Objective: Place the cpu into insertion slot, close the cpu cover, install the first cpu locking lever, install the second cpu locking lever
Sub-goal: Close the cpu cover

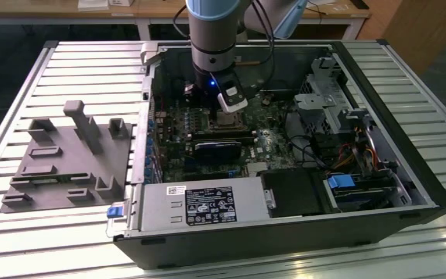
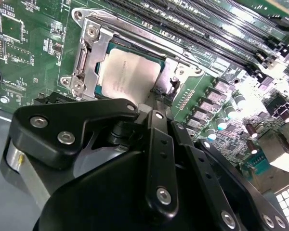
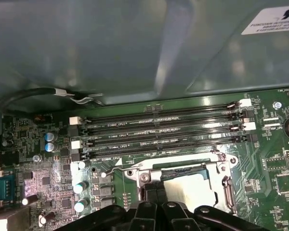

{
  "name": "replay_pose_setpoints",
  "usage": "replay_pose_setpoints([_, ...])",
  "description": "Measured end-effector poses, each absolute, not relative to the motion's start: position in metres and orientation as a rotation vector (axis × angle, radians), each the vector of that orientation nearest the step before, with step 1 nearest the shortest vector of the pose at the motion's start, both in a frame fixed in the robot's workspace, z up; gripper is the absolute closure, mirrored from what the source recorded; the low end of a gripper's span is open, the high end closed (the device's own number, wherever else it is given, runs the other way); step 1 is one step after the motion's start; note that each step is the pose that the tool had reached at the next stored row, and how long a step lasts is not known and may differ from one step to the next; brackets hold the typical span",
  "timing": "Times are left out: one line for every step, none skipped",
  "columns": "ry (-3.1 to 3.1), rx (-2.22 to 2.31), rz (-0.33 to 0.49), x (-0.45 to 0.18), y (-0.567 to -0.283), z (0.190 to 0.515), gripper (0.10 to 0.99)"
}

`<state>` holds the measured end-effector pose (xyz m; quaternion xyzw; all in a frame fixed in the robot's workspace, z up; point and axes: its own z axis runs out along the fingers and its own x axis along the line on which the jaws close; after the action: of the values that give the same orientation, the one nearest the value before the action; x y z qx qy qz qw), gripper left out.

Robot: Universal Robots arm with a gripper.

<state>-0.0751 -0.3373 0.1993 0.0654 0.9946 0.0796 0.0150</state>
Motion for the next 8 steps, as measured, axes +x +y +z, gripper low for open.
replay_pose_setpoints([3.095, 0.204, 0.248, -0.0752, -0.3373, 0.1991, 0.984])
replay_pose_setpoints([3.095, 0.204, 0.248, -0.0751, -0.3373, 0.1989, 0.984])
replay_pose_setpoints([3.095, 0.204, 0.248, -0.0751, -0.3372, 0.1987, 0.984])
replay_pose_setpoints([3.094, 0.204, 0.249, -0.0751, -0.3372, 0.1986, 0.984])
replay_pose_setpoints([3.095, 0.204, 0.249, -0.0748, -0.3372, 0.1985, 0.984])
replay_pose_setpoints([3.095, 0.204, 0.249, -0.0744, -0.3372, 0.1985, 0.984])
replay_pose_setpoints([3.094, 0.204, 0.249, -0.0738, -0.3372, 0.1984, 0.984])
replay_pose_setpoints([3.094, 0.204, 0.250, -0.0732, -0.3372, 0.1984, 0.984])
